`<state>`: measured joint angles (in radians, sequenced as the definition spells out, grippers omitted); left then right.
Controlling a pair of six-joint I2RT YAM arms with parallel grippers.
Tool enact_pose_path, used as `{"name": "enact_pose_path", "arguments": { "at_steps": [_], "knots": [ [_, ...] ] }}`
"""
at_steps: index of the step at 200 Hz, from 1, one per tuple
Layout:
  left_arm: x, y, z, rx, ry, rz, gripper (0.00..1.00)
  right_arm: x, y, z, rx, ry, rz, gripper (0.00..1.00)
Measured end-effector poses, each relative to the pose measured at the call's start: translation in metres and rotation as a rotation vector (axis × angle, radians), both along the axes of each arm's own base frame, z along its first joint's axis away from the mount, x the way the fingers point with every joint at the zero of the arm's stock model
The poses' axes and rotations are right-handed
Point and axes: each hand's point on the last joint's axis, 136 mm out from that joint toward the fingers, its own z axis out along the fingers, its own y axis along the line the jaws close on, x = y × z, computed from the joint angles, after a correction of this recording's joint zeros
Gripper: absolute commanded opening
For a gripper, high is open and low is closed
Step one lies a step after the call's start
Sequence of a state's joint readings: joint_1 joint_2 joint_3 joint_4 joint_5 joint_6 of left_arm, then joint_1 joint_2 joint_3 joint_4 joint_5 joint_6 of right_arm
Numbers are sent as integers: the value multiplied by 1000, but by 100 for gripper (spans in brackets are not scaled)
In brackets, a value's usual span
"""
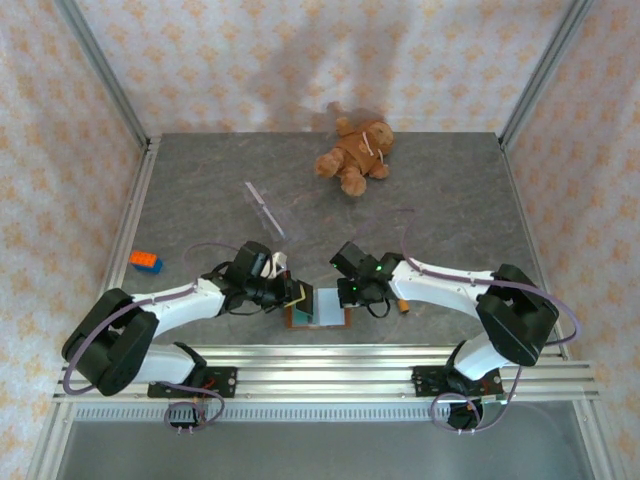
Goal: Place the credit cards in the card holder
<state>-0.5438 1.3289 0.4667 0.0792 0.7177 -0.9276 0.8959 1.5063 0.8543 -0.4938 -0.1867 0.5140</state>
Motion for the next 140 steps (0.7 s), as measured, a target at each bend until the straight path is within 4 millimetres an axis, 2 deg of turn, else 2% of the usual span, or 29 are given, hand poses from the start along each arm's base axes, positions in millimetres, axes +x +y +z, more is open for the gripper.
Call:
{"name": "enact_pose_path", "arguments": {
  "at_steps": [58, 94, 98, 109, 115, 127, 140],
  "knots": [
    [-9, -2, -5, -4, 16, -17, 0, 0, 3, -2, 18, -2, 6, 0],
    [-11, -5, -4, -21, 18, -27, 0, 0, 5, -2, 31, -3, 10, 0],
    [-11, -5, -4, -23, 19, -27, 0, 0, 5, -2, 31, -3, 10, 6],
    [-10, -6, -5, -28, 20, -29, 0, 0, 5, -2, 30, -1, 10, 34],
    [-10, -6, -5, -29, 20, -29, 0, 0, 5, -2, 29, -2, 12, 44],
    [-10, -7, -7, -29, 21, -30, 0, -1, 4, -2, 20, -3, 25, 52],
    [-10, -9, -8, -30, 23, -33, 0, -2, 2, -3, 11, -1, 37, 55]
  ]
}}
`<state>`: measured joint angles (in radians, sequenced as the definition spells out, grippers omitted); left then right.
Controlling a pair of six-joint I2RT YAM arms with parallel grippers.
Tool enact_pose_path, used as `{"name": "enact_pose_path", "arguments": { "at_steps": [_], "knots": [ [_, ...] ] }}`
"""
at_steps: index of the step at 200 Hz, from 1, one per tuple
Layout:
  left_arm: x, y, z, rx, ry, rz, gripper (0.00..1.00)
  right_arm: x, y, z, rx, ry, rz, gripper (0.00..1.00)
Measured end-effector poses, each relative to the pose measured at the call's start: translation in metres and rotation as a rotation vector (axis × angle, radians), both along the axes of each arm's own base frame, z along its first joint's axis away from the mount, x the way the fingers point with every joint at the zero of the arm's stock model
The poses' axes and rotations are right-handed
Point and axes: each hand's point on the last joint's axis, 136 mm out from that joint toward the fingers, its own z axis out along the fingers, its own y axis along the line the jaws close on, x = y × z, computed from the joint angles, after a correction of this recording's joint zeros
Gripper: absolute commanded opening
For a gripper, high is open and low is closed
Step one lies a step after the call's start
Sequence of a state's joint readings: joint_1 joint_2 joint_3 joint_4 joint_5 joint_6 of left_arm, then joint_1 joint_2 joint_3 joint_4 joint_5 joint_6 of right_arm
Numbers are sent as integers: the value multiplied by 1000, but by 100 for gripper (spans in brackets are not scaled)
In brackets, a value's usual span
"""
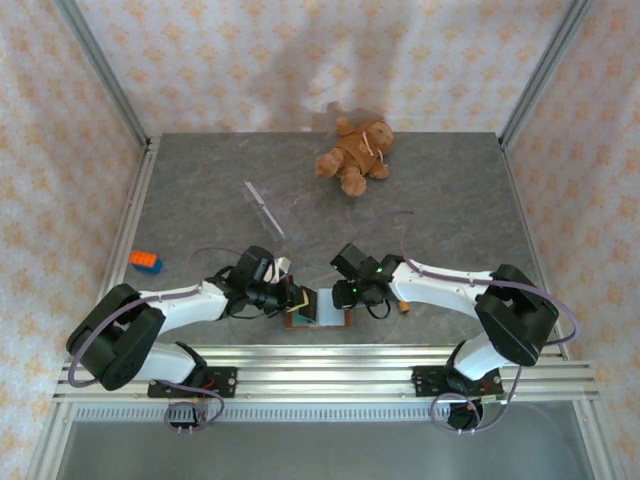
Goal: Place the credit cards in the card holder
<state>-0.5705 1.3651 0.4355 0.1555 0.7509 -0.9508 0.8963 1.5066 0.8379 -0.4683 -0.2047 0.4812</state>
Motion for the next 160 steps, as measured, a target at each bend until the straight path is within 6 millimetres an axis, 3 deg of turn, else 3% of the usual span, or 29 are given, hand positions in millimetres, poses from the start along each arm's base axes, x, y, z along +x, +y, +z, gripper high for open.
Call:
{"name": "enact_pose_path", "arguments": {
  "at_steps": [100, 160],
  "knots": [
    [-2, -8, 2, -26, -18, -43, 0, -4, 1, -6, -11, 32, 22, 54],
    [-8, -8, -10, 36, -92, -192, 0, -5, 1, -10, -18, 38, 22, 52]
  ]
}}
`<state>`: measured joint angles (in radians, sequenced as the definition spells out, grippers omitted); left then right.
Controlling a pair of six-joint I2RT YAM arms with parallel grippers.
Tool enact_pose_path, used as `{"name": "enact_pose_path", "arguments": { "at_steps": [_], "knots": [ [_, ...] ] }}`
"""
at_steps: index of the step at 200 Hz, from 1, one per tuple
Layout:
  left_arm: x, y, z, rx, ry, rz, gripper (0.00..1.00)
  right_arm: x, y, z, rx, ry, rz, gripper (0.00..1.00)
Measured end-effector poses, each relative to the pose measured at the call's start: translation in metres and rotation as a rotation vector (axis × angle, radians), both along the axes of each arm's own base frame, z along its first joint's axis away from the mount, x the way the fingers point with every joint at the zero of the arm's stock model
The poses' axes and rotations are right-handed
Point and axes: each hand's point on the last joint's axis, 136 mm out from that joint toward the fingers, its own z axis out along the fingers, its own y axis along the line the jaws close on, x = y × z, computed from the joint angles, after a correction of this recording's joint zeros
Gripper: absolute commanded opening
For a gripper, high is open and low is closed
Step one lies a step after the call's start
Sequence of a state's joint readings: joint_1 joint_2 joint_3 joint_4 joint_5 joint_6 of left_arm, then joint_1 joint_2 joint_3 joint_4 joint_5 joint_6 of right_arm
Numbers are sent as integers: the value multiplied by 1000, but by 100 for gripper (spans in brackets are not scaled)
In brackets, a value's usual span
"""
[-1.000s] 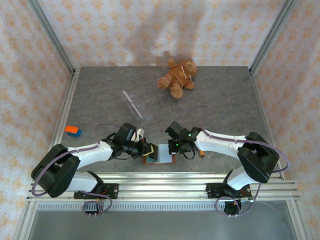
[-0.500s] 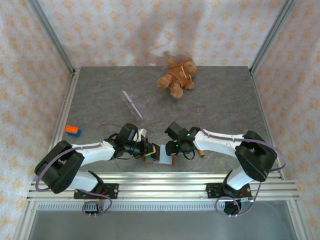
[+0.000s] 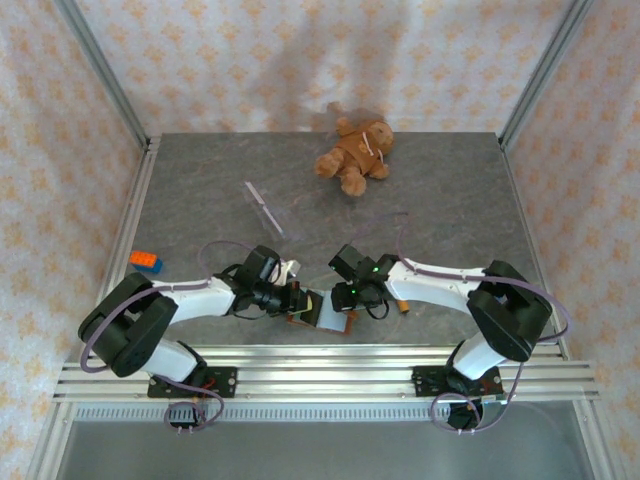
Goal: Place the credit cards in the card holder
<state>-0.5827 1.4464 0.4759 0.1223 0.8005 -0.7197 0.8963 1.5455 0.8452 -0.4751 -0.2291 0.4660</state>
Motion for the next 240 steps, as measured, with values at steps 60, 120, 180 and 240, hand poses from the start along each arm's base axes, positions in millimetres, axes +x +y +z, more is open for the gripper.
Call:
{"name": "enact_pose_path", "arguments": {
  "at_steps": [60, 120, 180, 240],
  "knots": [
    [-3, 1, 1, 9, -59, -62, 0, 0, 1, -2, 5, -3, 8, 51],
    [-4, -1, 8, -13, -68, -74, 0, -1, 3, -5, 25, -3, 19, 51],
    [-6, -3, 11, -27, -74, -87, 0, -3, 2, 0, 49, -14, 20, 51],
    [-1, -10, 7, -45, -76, -112, 0, -3, 1, 6, 65, -28, 20, 51]
  ]
}}
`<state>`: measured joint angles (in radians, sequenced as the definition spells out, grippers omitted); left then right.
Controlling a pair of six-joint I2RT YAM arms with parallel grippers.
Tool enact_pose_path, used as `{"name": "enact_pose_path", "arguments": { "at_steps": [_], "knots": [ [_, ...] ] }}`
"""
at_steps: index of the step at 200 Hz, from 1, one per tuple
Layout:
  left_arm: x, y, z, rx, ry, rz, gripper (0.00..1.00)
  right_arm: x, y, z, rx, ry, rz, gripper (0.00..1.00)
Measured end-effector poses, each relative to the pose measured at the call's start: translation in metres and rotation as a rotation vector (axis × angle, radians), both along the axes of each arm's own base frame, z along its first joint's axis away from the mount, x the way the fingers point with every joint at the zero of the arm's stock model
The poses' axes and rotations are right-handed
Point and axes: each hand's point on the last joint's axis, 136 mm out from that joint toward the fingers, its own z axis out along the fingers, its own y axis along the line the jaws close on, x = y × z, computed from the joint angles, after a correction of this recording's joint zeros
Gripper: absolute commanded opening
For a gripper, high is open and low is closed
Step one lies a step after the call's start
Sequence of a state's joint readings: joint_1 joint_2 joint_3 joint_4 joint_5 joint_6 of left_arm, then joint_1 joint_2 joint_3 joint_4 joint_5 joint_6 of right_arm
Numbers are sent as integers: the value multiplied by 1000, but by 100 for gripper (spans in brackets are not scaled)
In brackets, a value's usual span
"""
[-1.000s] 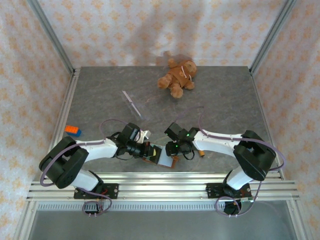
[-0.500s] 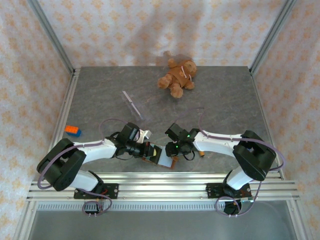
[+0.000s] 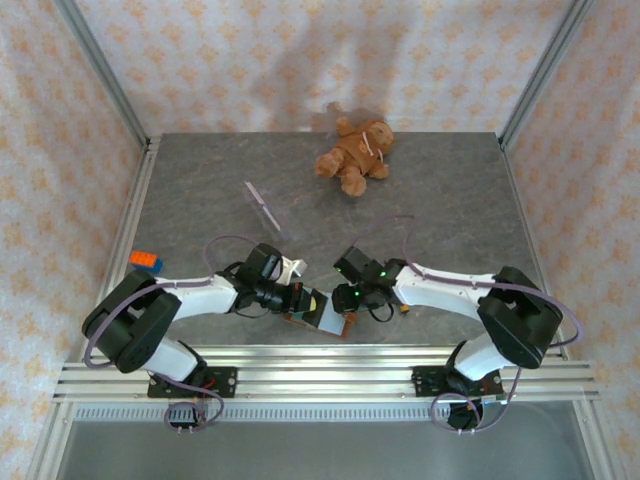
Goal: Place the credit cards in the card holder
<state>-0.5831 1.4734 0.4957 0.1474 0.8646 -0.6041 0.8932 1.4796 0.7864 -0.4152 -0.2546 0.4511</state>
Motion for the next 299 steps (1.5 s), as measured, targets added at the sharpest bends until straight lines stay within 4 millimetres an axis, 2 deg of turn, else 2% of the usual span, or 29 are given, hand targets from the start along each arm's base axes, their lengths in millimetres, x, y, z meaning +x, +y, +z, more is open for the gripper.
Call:
{"name": "enact_pose_path", "arguments": {
  "at_steps": [74, 139, 160, 224, 257, 286, 299],
  "knots": [
    [3, -4, -2, -6, 8, -11, 0, -5, -6, 21, 51, -26, -30, 53],
    [11, -15, -3, -76, 28, 13, 0, -13, -15, 9, 31, 0, -46, 54],
    [9, -14, -4, -77, 32, 19, 4, -12, -15, 10, 34, -2, -46, 55],
    [7, -11, -2, -100, 39, 59, 6, -9, -14, 16, 48, -23, -54, 60],
    [3, -17, -5, -125, 52, 68, 6, -8, -14, 16, 56, -25, -75, 60],
    [1, -27, -4, -139, 50, 68, 11, -6, -13, 18, 64, -27, -88, 60],
    [1, -29, -4, -141, 48, 73, 17, -4, -14, 20, 71, -30, -96, 61]
  ]
}}
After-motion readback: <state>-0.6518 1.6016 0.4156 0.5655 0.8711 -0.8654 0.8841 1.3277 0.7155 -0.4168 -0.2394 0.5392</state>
